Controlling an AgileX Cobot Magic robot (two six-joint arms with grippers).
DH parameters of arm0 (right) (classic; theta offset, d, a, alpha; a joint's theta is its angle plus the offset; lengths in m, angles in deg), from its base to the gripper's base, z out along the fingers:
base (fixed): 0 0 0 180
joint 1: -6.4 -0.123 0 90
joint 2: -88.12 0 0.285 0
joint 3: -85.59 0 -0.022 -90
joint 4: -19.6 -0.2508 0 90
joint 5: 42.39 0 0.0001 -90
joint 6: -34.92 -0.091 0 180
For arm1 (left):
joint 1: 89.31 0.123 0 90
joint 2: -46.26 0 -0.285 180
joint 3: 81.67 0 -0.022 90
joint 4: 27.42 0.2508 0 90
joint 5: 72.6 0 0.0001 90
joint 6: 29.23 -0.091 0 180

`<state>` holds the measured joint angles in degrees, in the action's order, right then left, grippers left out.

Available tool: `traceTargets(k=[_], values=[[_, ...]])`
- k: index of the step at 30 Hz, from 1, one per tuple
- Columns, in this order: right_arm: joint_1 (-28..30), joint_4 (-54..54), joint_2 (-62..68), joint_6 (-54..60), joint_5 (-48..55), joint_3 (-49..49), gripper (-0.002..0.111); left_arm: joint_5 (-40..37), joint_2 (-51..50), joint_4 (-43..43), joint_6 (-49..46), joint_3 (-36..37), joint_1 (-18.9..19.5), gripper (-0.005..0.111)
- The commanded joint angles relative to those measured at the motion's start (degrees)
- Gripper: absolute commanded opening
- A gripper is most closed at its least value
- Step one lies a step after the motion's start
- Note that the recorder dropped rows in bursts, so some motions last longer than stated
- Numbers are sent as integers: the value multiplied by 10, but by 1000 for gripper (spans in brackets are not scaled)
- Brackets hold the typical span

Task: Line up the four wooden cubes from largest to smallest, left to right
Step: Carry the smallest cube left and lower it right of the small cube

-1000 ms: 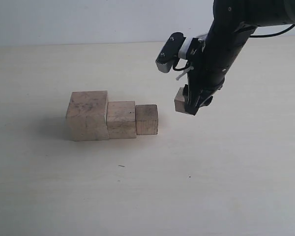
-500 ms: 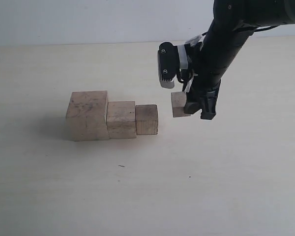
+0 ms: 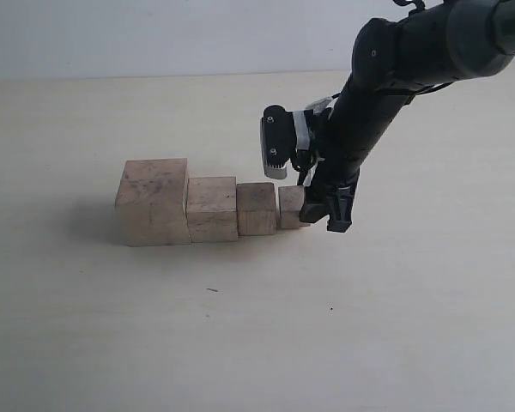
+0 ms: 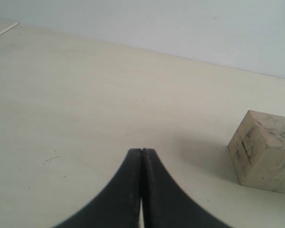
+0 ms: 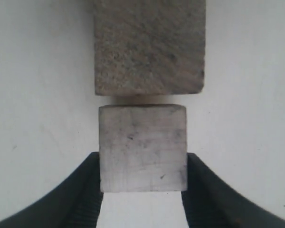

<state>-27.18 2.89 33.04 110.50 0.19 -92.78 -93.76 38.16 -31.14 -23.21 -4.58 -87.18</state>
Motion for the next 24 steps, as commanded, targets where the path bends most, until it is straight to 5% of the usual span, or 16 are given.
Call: traceTargets(k=[1,24], values=[[-1,-15,11,13,-8,-2,0,3,3,1,1,1,-2,0],[-1,-40,29,9,-18,-2,0,3,3,1,1,1,-2,0]])
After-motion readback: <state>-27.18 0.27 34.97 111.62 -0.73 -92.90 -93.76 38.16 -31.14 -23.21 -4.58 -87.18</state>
